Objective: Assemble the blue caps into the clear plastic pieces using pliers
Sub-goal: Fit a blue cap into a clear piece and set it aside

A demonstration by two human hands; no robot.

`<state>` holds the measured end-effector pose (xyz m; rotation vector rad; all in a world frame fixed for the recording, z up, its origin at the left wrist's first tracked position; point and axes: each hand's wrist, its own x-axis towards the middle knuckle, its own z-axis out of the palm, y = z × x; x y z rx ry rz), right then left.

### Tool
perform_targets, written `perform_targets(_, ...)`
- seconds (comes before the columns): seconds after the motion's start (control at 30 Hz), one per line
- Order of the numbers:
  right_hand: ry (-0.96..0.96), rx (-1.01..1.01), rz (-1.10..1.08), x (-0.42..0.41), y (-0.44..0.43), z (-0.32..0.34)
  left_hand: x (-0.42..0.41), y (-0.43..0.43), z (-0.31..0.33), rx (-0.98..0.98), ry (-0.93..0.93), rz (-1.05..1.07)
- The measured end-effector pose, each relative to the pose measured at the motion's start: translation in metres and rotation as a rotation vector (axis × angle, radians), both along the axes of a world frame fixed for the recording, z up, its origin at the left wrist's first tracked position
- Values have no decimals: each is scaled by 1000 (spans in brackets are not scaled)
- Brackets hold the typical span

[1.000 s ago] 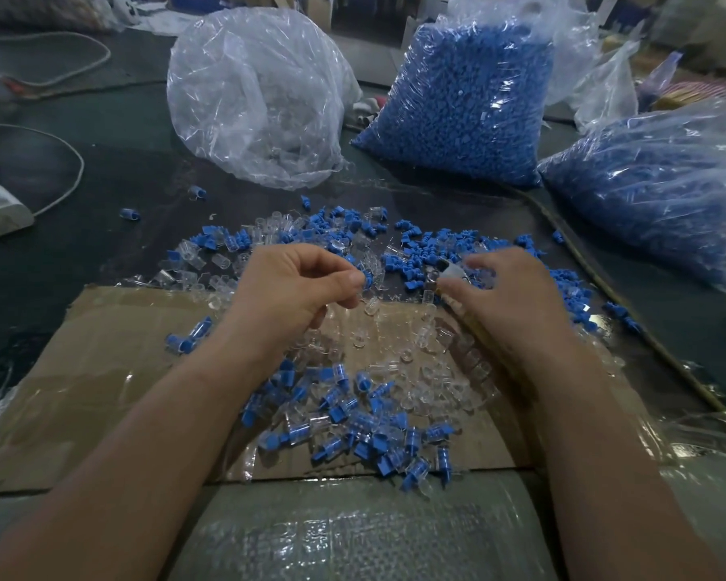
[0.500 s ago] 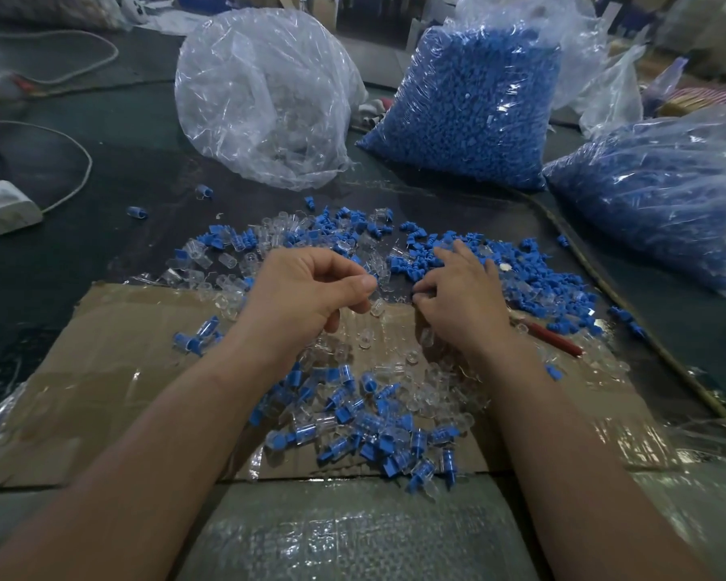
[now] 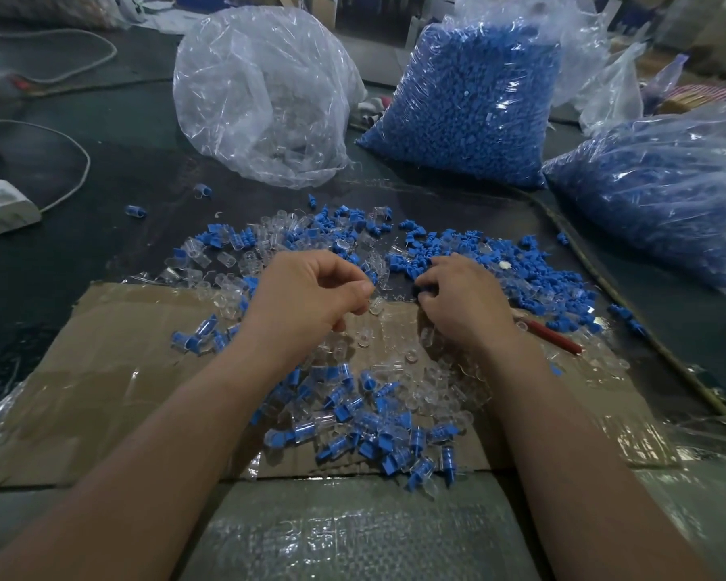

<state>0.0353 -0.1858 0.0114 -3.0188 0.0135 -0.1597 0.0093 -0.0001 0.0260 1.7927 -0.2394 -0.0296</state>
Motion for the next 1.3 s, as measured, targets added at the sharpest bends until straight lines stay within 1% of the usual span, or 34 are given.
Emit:
perform_targets(0.1, -15, 22, 9, 0, 0, -1, -1, -6, -7, 389, -248, 17)
perform_targets(0.17, -26, 35, 9, 0, 1, -1, -2, -12, -13, 623, -348, -45)
perform_targets(0.3, -36, 48, 13, 0, 0, 0, 1, -17, -23, 914, -392, -179)
perform_targets(0.4, -47, 7, 57, 0, 1, 0, 4, -17, -28, 1029, -347, -265)
perform_targets(0.5, -70, -42, 111, 0, 0, 0, 5, -16, -29, 1048, -325, -301)
perform_targets(0.6, -107, -12, 136, 0, -2, 1, 5, -14, -29, 1001, -347, -285)
perform_targets(0.73, -98, -2, 131, 1, -2, -1, 4, -16, -27, 952, -393, -281)
perform_targets(1.03, -136, 18, 121, -1, -2, -4, 5, -16, -25, 948, -389, -293)
perform_targets(1.1, -90, -1, 105, 1, -1, -6, 4, -15, -25, 939, -392, -293)
perform_targets(1.2, 53, 1, 82, 2, -2, -8, 3, -15, -24, 923, -399, -293)
perform_targets(1.23, 56, 21, 84, 2, -3, -7, 3, -15, -24, 919, -398, -292)
perform_targets(1.3, 0, 55, 101, 1, -4, -4, 3, -15, -24, 912, -399, -287)
